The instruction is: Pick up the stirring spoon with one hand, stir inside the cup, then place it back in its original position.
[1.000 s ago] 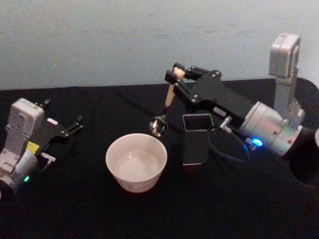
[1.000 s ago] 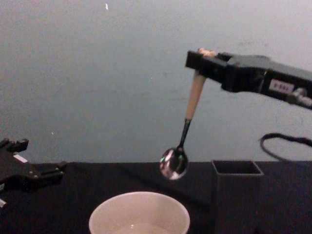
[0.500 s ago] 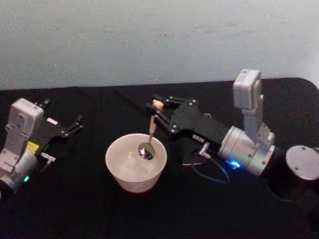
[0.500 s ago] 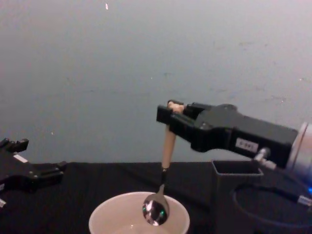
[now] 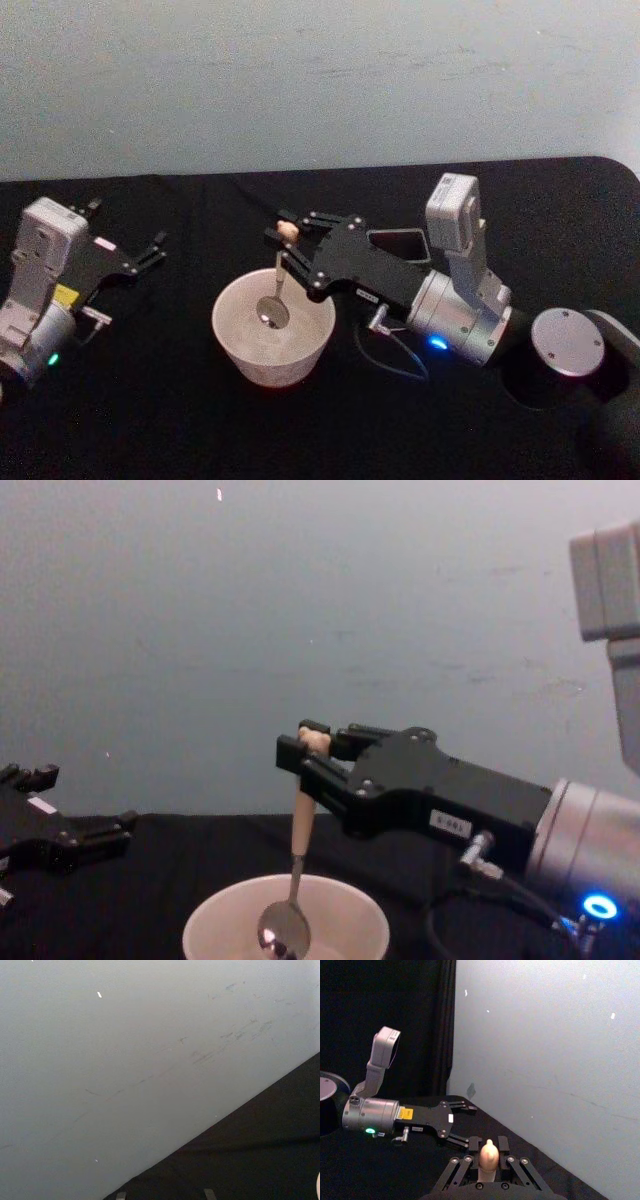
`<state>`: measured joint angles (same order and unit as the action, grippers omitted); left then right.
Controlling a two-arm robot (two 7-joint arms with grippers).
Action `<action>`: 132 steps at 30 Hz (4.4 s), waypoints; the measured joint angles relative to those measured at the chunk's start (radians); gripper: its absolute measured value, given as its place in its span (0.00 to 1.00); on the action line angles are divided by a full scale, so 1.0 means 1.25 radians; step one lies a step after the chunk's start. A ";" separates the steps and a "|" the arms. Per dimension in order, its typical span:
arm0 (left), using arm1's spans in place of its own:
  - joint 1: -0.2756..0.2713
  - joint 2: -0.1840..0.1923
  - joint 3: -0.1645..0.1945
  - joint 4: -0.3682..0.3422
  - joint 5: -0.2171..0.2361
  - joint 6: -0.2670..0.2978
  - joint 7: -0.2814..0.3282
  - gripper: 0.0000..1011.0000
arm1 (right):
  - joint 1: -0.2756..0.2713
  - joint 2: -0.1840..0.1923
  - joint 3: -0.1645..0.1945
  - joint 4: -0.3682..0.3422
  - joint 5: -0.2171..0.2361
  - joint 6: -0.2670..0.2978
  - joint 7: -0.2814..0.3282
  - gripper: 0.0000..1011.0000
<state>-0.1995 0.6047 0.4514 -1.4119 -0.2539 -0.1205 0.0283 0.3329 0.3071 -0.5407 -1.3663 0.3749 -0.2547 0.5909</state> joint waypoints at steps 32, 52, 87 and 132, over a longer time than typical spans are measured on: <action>0.000 0.000 0.000 0.000 0.000 0.000 0.000 0.99 | -0.030 0.019 0.019 0.000 -0.040 -0.008 0.007 0.22; 0.000 0.000 0.000 0.000 0.000 0.000 0.000 0.99 | -0.092 0.051 -0.015 -0.106 0.004 0.022 0.043 0.21; 0.000 0.000 0.000 0.000 0.000 0.000 0.000 0.99 | -0.024 -0.004 0.026 0.009 -0.060 -0.013 -0.025 0.21; 0.000 0.000 0.000 0.000 0.000 0.000 0.000 0.99 | -0.003 -0.033 0.009 0.031 -0.070 0.013 -0.050 0.22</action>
<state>-0.1995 0.6047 0.4514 -1.4120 -0.2539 -0.1205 0.0283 0.3296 0.2659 -0.5300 -1.3278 0.2874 -0.2386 0.5283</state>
